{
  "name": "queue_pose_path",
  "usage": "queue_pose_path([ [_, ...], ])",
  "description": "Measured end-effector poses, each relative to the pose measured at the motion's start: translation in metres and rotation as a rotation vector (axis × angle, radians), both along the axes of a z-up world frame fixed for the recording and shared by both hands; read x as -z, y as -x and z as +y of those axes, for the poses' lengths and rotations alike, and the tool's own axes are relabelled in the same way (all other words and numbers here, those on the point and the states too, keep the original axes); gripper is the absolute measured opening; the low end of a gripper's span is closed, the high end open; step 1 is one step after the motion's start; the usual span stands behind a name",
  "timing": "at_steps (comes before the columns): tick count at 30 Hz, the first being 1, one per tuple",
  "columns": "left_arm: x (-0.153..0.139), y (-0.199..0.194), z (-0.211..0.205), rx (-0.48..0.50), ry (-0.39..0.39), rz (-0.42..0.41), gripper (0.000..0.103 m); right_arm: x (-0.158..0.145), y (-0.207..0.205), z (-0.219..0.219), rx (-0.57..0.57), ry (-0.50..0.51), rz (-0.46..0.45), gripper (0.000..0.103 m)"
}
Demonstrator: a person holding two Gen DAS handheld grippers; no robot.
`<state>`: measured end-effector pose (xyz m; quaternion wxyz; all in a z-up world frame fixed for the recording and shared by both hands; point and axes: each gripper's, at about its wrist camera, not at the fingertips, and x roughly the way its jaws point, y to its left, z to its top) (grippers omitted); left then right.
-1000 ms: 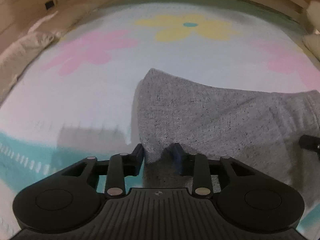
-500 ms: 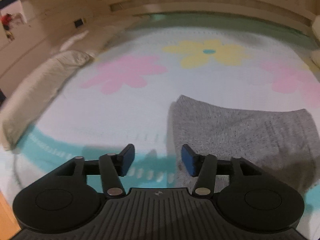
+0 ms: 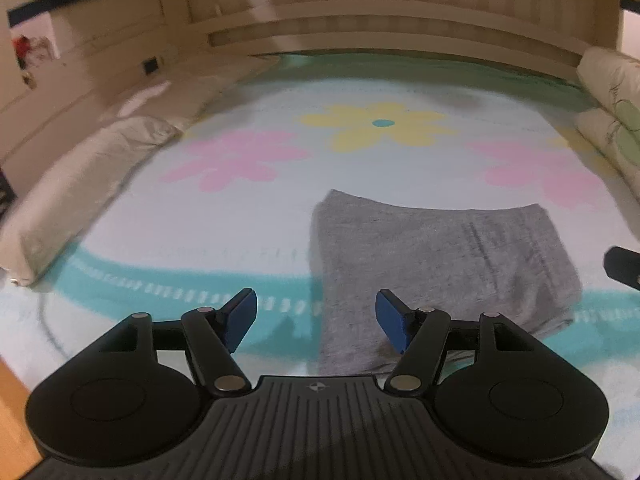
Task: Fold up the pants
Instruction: 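Open the left tool and withdraw both tools from the pants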
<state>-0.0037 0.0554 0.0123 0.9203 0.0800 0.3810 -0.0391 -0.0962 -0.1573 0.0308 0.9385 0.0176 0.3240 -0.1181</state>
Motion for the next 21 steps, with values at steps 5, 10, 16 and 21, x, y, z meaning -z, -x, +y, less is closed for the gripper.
queue_pose_path([
  [5, 0.004, 0.006, -0.003, -0.008, -0.043, -0.004, 0.065, 0.008, 0.001, 0.014, -0.007, 0.012, 0.028, 0.102],
  [10, 0.011, -0.004, 0.005, -0.029, 0.044, 0.060, 0.065, 0.010, 0.004, 0.019, 0.011, 0.001, 0.018, 0.102],
  [16, 0.022, -0.007, 0.010, -0.068, 0.060, 0.091, 0.064, 0.019, -0.002, 0.017, 0.027, -0.057, 0.064, 0.102],
  [21, 0.022, -0.004, 0.008, -0.065, 0.036, 0.073, 0.064, 0.026, -0.010, 0.014, 0.052, -0.088, 0.114, 0.102],
])
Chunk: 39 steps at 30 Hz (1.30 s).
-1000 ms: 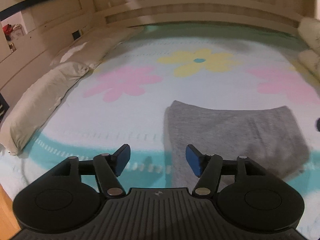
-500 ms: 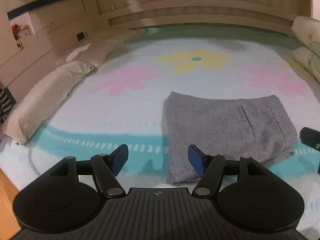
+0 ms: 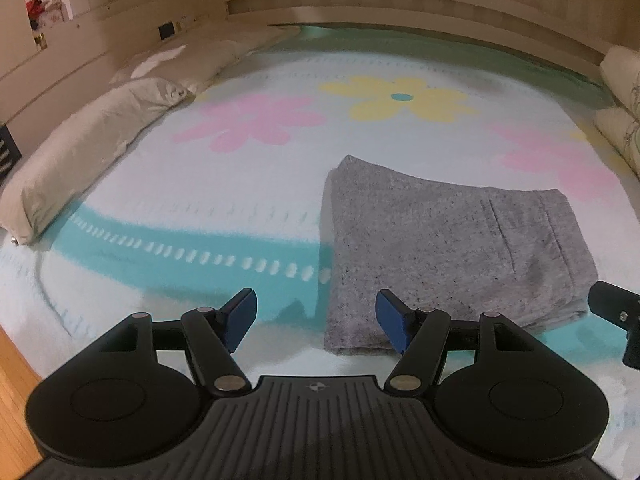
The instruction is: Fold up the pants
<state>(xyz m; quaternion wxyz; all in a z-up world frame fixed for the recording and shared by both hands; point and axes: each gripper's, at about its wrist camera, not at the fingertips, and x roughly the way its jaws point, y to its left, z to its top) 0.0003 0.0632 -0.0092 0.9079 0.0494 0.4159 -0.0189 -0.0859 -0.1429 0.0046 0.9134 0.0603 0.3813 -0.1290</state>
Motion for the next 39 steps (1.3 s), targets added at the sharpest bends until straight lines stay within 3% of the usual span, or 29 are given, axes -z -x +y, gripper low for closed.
queue_pose_path([
  [39, 0.0011, 0.0047, -0.0011, 0.021, -0.023, 0.001, 0.064, 0.0067, -0.0044, 0.0029, 0.038, 0.020, 0.052, 0.102],
])
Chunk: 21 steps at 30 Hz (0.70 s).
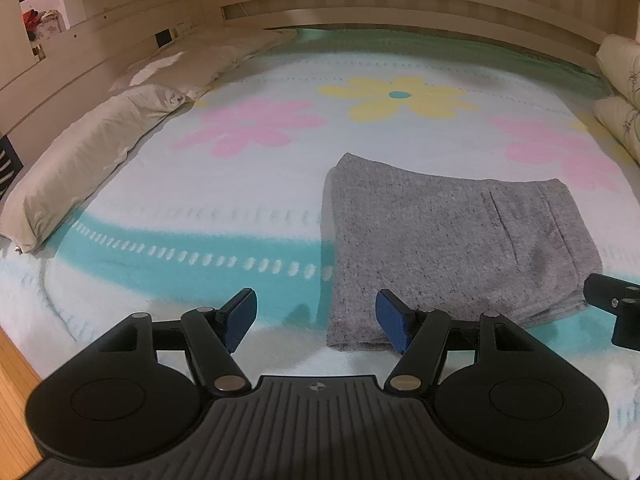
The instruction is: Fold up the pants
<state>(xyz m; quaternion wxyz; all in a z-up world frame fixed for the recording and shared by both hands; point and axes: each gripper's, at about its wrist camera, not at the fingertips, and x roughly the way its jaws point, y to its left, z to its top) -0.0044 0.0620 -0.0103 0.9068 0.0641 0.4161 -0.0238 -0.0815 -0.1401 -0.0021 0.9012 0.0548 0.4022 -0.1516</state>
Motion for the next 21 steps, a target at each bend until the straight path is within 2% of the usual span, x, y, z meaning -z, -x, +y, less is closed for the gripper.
queue_pose_path([
  [21, 0.0001, 0.0003, -0.0005, -0.003, -0.002, 0.001, 0.065, 0.0008, -0.0003, 0.0018, -0.004, 0.004, 0.006, 0.102],
])
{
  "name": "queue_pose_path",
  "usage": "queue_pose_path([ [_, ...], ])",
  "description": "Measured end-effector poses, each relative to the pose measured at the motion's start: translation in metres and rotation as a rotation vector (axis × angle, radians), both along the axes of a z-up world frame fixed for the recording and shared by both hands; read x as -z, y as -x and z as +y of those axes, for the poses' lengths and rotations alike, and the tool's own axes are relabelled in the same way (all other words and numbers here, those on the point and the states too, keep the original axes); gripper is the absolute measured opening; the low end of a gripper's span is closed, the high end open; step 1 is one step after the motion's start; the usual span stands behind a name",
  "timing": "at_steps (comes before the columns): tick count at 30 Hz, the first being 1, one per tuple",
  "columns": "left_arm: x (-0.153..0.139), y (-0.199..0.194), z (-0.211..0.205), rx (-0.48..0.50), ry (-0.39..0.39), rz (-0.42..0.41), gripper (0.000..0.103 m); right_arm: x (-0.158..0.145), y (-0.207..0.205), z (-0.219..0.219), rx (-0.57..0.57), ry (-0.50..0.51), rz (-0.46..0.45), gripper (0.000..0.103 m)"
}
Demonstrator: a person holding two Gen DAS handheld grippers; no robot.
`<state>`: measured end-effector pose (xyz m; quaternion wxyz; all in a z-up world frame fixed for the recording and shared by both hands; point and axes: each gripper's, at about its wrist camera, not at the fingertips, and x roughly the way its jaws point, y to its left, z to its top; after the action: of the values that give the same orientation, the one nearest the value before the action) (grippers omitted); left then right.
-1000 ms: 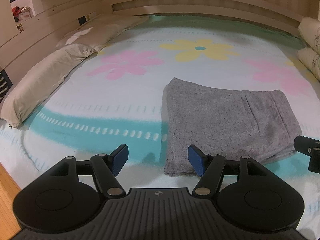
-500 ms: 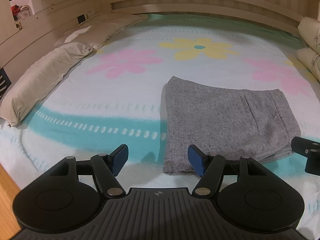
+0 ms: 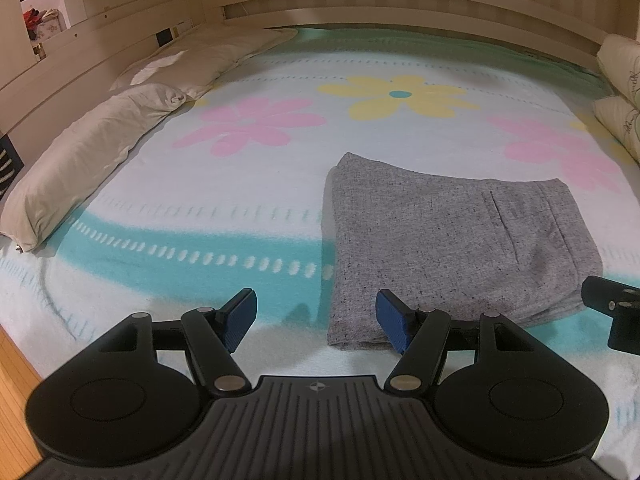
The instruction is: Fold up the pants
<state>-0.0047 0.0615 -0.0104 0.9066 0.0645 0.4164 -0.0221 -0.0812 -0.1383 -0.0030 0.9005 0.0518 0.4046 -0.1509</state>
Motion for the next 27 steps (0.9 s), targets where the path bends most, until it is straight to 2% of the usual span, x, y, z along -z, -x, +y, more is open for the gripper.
queue_pose_path([
  [27, -0.0004, 0.0008, -0.0011, -0.007, -0.012, 0.003, 0.065, 0.0005, 0.0001, -0.0010, 0.001, 0.005, 0.003, 0.102],
])
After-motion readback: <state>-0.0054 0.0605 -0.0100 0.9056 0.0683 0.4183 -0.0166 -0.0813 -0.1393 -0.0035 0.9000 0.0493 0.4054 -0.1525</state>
